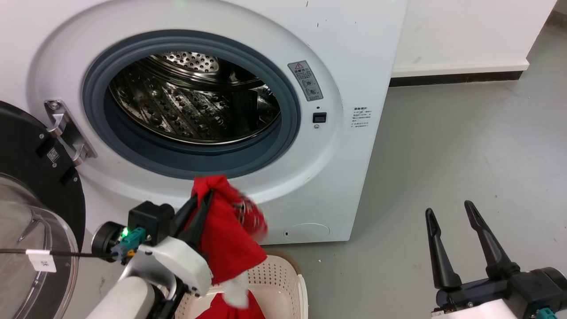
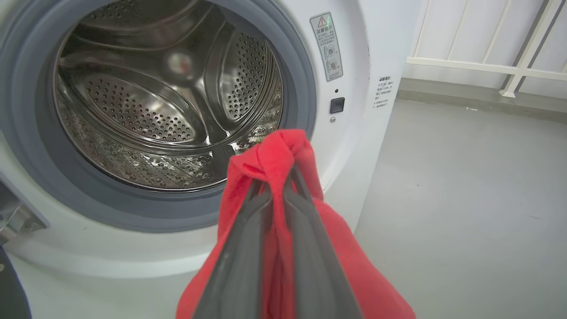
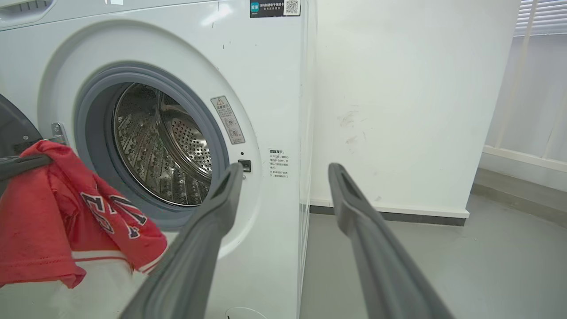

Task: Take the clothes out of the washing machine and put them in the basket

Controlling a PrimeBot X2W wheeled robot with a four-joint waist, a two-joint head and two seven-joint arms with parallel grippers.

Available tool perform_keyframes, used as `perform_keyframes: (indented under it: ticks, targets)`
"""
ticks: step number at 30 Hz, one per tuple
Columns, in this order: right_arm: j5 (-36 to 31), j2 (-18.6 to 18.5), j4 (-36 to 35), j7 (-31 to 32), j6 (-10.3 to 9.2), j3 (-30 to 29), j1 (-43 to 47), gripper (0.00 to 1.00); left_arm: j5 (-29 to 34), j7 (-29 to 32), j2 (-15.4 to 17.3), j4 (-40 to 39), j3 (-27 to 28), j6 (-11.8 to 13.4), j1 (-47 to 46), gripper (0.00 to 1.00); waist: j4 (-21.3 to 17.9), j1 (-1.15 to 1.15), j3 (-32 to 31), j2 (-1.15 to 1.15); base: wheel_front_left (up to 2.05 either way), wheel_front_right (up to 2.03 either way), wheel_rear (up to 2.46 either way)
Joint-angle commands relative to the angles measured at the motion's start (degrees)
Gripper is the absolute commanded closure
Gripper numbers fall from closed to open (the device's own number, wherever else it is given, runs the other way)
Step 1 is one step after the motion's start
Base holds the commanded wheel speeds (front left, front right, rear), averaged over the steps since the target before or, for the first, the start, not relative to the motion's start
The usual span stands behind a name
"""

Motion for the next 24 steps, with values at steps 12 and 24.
perform_keyframes:
  ticks: [12,24]
  targets:
    - [-0.1,0.1,-0.4,-0.1,-0.04,0.1,-2.6,0.00,0.2,-0.3,-1.2,2.4,-3.4,-0.3,4.3,1.00,-1.1,0.01,5.0,0.00,0.00,0.00,0.00]
    - [0.3,0.1,-1.6,-0.1,-0.04,0.1,-9.1,0.00,-0.2,-4.9,-5.0,21.8,-5.2,-5.1,-2.5,1.00,-5.1,0.01,16.7,0.00,0.00,0.00,0.00]
